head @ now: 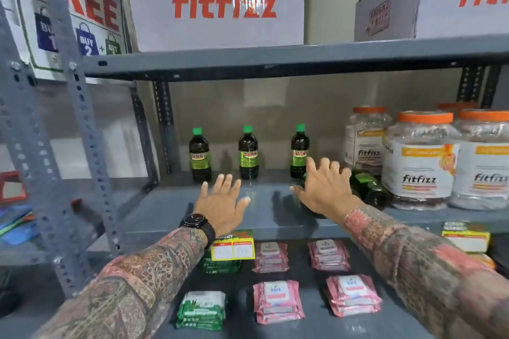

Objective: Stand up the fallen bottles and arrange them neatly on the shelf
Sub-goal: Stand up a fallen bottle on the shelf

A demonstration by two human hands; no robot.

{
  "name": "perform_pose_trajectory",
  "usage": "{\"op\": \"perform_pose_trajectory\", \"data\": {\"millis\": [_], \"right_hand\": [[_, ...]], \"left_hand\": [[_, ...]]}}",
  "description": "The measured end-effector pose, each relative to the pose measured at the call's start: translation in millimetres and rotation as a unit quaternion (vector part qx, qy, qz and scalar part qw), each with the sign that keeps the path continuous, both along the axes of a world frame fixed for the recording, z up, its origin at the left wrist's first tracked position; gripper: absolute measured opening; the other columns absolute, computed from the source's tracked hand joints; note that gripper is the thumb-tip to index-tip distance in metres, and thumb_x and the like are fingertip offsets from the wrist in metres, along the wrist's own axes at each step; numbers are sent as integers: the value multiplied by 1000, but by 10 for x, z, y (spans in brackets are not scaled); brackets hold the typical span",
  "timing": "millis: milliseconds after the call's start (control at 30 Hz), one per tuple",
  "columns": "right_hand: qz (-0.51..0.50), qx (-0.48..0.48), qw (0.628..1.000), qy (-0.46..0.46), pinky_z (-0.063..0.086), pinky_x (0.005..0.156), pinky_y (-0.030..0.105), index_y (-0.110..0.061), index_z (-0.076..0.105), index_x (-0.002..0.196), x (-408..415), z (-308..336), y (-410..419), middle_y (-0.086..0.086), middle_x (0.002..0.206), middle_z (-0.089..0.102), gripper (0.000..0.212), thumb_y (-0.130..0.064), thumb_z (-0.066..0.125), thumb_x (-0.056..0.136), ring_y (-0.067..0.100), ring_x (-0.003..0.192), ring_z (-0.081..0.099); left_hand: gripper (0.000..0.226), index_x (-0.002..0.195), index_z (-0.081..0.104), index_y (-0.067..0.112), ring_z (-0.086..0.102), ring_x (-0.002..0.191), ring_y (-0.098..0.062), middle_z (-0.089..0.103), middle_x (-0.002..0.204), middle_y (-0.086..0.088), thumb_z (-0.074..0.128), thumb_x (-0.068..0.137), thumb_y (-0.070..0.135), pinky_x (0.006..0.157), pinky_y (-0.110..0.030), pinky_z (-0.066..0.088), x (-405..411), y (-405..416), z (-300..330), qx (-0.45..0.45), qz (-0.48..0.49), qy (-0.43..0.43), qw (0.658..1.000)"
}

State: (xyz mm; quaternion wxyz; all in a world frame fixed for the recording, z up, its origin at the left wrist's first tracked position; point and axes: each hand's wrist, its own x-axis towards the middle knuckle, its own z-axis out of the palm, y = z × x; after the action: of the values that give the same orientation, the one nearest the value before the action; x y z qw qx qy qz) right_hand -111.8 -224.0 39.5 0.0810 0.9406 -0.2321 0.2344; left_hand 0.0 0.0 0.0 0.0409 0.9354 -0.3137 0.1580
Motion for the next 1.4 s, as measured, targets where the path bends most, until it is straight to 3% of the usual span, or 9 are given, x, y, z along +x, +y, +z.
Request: {"op": "perform_pose_trajectory", "data": {"millis": [167, 267, 467, 667, 867, 1100, 1233, 1333, 1400], "right_hand": [[-69, 53, 992, 90, 40, 103, 51, -13, 51, 139, 285, -73, -96, 12, 137, 57, 89, -79, 58, 80, 36, 129, 53], [-94, 20, 989, 110, 43, 93, 45, -11, 52, 139, 412, -125, -81, 11, 131, 58, 76, -65, 59, 86, 32, 121, 55], [-57, 17, 996, 71, 47, 88, 44, -14, 56, 125, 542, -200, 109, 12, 124, 54, 45, -43, 58, 90, 34, 115, 54], [50, 93, 992, 74, 45, 98, 50, -14, 52, 128, 821, -209, 629, 13, 130, 50, 60, -57, 63, 87, 37, 124, 48], [128, 108, 984, 55, 44, 95, 50, -15, 53, 127, 1174, -269, 1215, 13, 128, 52, 58, -57, 60, 88, 37, 119, 49], [52, 89, 989, 110, 36, 83, 45, -21, 46, 118, 1474, -184, 1516, 6, 118, 61, 71, -71, 70, 74, 30, 112, 58], [36, 219, 969, 108, 42, 92, 45, -22, 43, 127, 1613, -120, 1414, 6, 125, 63, 83, -62, 85, 69, 30, 120, 59], [105, 325, 940, 20, 45, 98, 49, -19, 41, 131, 1688, -182, 1277, 8, 125, 64, 79, -57, 82, 74, 34, 119, 60], [178, 401, 896, -71, 41, 97, 47, -19, 41, 135, 1727, -262, 1231, 2, 124, 64, 77, -59, 76, 78, 31, 117, 61]], "left_hand": [[72, 162, 9, 13, -1, 159, -25, 0, 172, -6, 18, 104, 54, 126, -55, 3, 216, -45, -155, 32, 37, 133, 990], [74, 163, 7, 14, -3, 159, -23, -1, 172, -4, 14, 103, 57, 126, -54, -2, 283, -53, -234, 46, 42, 182, 981], [75, 163, 6, 15, -3, 159, -20, -1, 172, -2, 10, 102, 59, 126, -54, -4, 337, -18, -316, 40, 35, 187, 981], [71, 163, 4, 15, -4, 159, -19, -3, 172, -2, 11, 104, 54, 127, -51, -5, 581, 357, -275, 36, 68, 207, 975], [66, 162, 5, 11, -3, 159, -20, -3, 172, -5, 14, 107, 47, 127, -48, -5, 805, 821, -234, 32, 116, 207, 971], [67, 162, 5, 14, -3, 159, -17, -2, 172, -2, 13, 106, 48, 128, -46, -5, 841, 849, -341, 30, 121, 188, 974], [68, 163, 5, 14, -2, 159, -17, -1, 172, -1, 13, 105, 49, 128, -45, -4, 864, 846, -355, 31, 122, 184, 975], [68, 163, 4, 14, -3, 159, -16, -2, 172, 0, 12, 105, 49, 128, -45, -6, 871, 846, -355, 26, 120, 187, 975], [68, 163, 4, 15, -4, 159, -16, -3, 172, 0, 12, 105, 49, 128, -45, -6, 871, 855, -354, 25, 120, 189, 974]]}}
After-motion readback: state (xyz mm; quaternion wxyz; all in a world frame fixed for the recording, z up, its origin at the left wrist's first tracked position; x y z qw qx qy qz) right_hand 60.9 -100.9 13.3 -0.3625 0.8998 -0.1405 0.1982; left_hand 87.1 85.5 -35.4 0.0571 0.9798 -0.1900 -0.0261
